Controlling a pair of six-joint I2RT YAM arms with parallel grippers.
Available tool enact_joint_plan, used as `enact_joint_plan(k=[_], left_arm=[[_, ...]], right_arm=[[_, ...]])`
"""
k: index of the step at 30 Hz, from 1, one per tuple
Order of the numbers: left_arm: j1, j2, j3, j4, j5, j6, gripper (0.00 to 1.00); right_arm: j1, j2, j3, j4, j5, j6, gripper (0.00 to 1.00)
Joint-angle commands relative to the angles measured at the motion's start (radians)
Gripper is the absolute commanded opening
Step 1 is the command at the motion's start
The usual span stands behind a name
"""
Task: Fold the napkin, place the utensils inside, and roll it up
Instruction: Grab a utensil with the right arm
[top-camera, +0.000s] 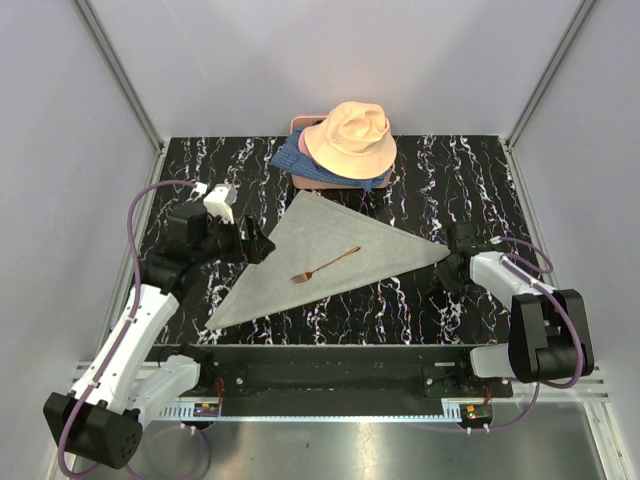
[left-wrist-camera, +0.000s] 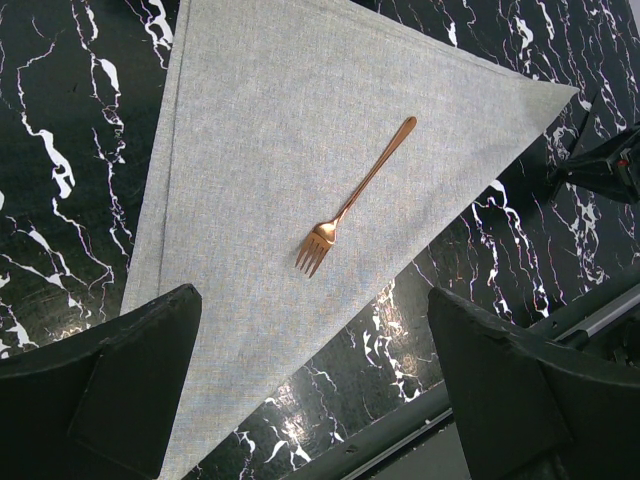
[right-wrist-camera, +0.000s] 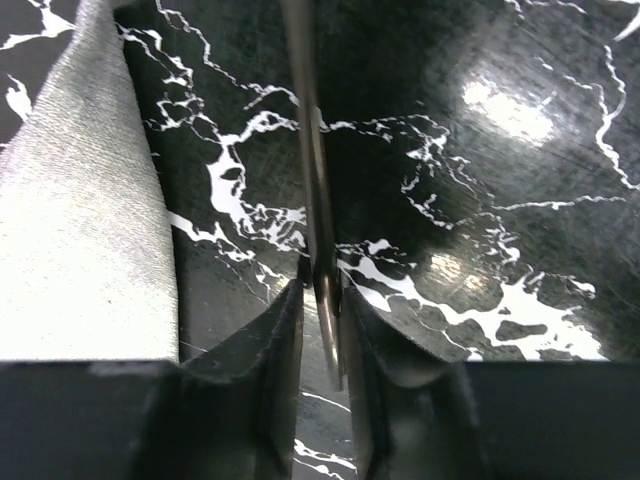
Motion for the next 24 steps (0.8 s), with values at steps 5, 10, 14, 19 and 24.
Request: enact_joint_plan(k=[5, 10, 14, 19, 24], left_arm=[[-0.004, 0.009, -0.011, 0.023, 0.026, 0.007, 0.99], [-0.004, 0.012, -0.01, 0.023, 0.031, 0.005, 0.99], [-0.004, 0.011, -0.011, 0.023, 0.033, 0.004, 0.99], [-0.004, 0.011, -0.01, 0.024, 0.037, 0.002, 0.99], [-0.004, 0.005, -0.011, 0.023, 0.039, 0.001, 0.99]], right_arm=[[-0.005, 0.014, -0.055, 0.03, -0.002, -0.015, 0.0], [-0.007, -0.047, -0.059, 0.019, -0.025, -0.035, 0.0], [-0.004, -0.124, -0.059, -0.006, -0.068, -0.017, 0.0], [0.033, -0.202, -0.038, -0.021, -0.109, 0.034, 0.0], [0.073, -0.166, 0.001, -0.03, -0.1, 0.034, 0.0]])
